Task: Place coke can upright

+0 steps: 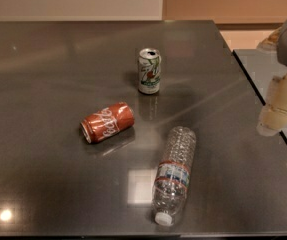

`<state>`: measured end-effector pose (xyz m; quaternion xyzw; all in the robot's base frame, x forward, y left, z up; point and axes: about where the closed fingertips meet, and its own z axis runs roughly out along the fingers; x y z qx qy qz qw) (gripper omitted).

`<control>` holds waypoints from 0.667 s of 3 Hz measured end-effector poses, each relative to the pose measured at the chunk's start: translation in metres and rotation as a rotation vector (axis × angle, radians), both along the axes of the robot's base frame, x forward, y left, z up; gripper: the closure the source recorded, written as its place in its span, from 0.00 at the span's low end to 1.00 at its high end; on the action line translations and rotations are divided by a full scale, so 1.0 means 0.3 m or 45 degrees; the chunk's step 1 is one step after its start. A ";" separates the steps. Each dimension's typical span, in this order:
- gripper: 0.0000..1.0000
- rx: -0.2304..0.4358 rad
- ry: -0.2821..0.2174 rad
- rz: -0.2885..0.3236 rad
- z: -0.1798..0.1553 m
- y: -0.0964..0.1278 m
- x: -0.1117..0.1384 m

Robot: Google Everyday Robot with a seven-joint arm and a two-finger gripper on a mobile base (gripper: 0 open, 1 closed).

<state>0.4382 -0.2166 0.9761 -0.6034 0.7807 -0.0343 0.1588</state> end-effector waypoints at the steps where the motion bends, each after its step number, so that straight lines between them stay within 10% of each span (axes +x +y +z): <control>1: 0.00 0.002 -0.001 0.009 0.006 0.010 0.007; 2: 0.00 0.002 0.011 0.092 -0.003 0.100 0.061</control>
Offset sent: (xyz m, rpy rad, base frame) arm 0.0416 0.0697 -0.0093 -0.0015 0.0470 0.1755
